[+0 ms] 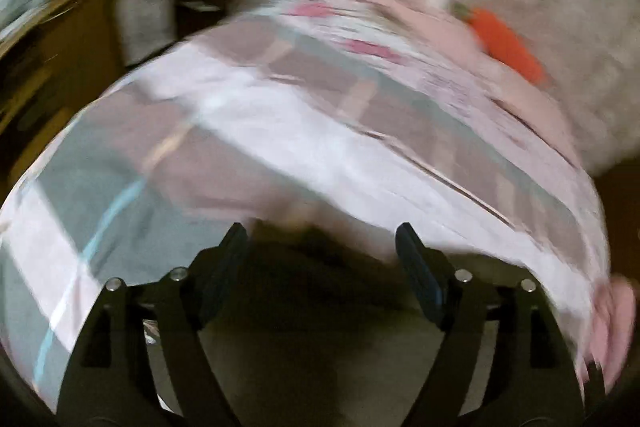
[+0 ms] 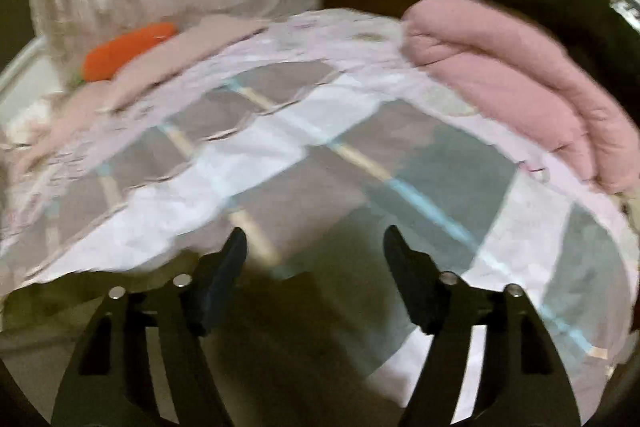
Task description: Fold large clothes
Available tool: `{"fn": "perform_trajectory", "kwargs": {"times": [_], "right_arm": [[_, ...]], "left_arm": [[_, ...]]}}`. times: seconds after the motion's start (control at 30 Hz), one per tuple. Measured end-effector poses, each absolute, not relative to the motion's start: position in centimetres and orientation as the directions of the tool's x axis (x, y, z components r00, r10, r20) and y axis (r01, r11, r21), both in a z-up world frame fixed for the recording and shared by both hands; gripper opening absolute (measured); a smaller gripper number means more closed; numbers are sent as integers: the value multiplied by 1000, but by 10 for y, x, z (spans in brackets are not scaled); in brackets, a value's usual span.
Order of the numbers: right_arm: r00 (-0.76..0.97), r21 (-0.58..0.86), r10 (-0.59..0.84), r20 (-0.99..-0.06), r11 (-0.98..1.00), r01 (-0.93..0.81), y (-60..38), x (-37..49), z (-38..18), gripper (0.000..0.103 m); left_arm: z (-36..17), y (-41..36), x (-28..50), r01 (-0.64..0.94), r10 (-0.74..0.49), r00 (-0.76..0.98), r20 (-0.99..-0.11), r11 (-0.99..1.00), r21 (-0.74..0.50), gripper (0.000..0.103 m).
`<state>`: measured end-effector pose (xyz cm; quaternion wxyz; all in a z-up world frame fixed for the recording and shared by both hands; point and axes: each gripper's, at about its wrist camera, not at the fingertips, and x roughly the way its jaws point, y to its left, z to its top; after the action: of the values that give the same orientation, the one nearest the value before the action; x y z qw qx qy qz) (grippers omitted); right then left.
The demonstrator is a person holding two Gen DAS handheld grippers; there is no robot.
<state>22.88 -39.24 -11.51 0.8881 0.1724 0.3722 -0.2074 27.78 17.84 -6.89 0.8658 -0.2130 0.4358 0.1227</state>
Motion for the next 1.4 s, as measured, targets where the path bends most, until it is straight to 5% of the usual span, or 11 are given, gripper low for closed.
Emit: {"fn": "perform_trajectory", "kwargs": {"times": [0.1,0.13,0.3,0.63,0.87,1.0,1.23,1.4], "right_arm": [[619,153,-102,-779,926,346,-341,222,-111,32],[605,149,-69,-793,941,304,-326,221,-110,30],[534,107,22,-845,986,128,-264,230,-130,30],[507,-26,-66,-860,996,87,-225,295,-181,29],[519,-127,-141,-843,990,62,-217,300,-198,29],[621,-25,-71,-781,996,82,-225,278,-165,29],[679,111,105,-726,993,-35,-203,277,-148,48],[614,10,50,-788,998,-67,-173,293,-186,56]], "left_arm": [[-62,116,283,-158,-152,501,-852,952,-263,78],[-65,93,279,-100,-178,466,-867,963,-251,78],[-109,21,267,73,-201,303,-931,980,-187,78],[-161,17,312,-37,-38,430,-902,998,-60,96],[-181,11,323,-64,5,425,-905,998,-25,98],[-166,14,310,-75,-13,469,-883,996,-54,92],[-155,-2,304,-54,79,529,-845,997,60,94],[-179,14,316,-78,54,464,-884,997,20,98]]}}
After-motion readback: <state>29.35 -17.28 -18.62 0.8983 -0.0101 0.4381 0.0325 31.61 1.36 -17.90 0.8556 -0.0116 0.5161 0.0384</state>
